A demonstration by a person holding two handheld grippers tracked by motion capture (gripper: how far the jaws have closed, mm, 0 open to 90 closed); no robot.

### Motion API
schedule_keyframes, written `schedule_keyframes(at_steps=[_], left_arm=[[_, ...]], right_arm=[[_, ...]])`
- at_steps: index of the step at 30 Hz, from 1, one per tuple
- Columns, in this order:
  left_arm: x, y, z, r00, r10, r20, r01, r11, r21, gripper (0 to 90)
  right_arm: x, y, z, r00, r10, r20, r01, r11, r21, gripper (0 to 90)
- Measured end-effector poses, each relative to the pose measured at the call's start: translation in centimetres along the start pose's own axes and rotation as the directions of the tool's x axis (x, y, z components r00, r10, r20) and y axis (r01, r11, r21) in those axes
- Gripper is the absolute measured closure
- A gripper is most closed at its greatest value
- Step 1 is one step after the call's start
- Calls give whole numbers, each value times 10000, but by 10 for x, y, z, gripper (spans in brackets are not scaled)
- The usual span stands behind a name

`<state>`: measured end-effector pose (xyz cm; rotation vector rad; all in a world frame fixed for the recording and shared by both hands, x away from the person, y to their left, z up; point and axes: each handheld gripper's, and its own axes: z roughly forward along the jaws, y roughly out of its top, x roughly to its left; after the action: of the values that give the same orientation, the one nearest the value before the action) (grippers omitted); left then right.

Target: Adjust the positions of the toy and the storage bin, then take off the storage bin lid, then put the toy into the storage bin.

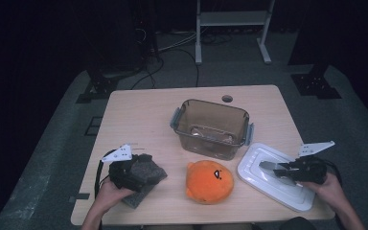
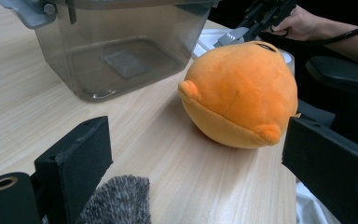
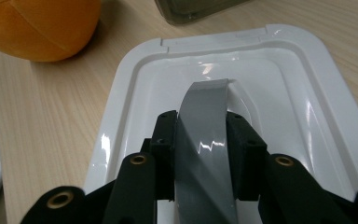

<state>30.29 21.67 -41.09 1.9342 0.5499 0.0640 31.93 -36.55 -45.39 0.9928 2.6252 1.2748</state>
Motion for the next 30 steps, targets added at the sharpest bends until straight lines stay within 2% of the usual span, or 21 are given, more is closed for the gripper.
schedule_keyframes(at_steps=[2, 4, 6, 8, 12, 15, 17, 18, 22, 28, 30], left_arm=[[0, 0, 0, 10000, 30, -22, -30, 10000, 29, 68], [0, 0, 0, 10000, 28, -16, -28, 10000, 12, 68], [0, 0, 0, 10000, 10, -39, -10, 10000, -27, 68], [0, 0, 0, 10000, 22, -29, -22, 10000, 2, 68], [0, 0, 1, 10000, 3, 0, -3, 10000, 10, 67], [-1, 1, 3, 10000, 12, 17, -12, 10000, 29, 68], [-2, 1, 4, 10000, 24, 39, -24, 10000, 50, 68], [-2, 2, 4, 10000, 45, 39, -45, 10000, 50, 67], [-4, 3, 3, 9999, 129, 68, -129, 9999, 9, 68], [-2, 2, 0, 9999, 116, -10, -116, 9999, -17, 67], [-1, 1, 0, 10000, 51, 30, -51, 10000, -66, 67]], right_arm=[[0, 0, 0, 10000, 21, 25, -21, 10000, 6, 652], [0, 1, -2, 9998, 172, -108, -173, 9998, -96, 524], [0, 3, -8, 9994, 330, 47, -328, 9990, -315, 408], [1, 9, -15, 9984, 516, 235, -502, 9971, -568, 353], [15, 28, -24, 9998, 48, 188, -31, 9959, -899, 319], [31, 47, -25, 9985, -383, -400, 325, 9903, -1352, 312], [43, 60, -23, 9946, -682, -784, 557, 9868, -1520, 303], [52, 69, -20, 9905, -988, -960, 834, 9848, -1524, 298], [80, 93, -9, 9726, -1983, -1210, 1825, 9746, -1301, 281], [108, 117, 11, 9500, -2654, -1644, 2494, 9619, -1116, 267], [114, 121, 15, 9436, -2818, -1736, 2664, 9579, -1066, 267]])
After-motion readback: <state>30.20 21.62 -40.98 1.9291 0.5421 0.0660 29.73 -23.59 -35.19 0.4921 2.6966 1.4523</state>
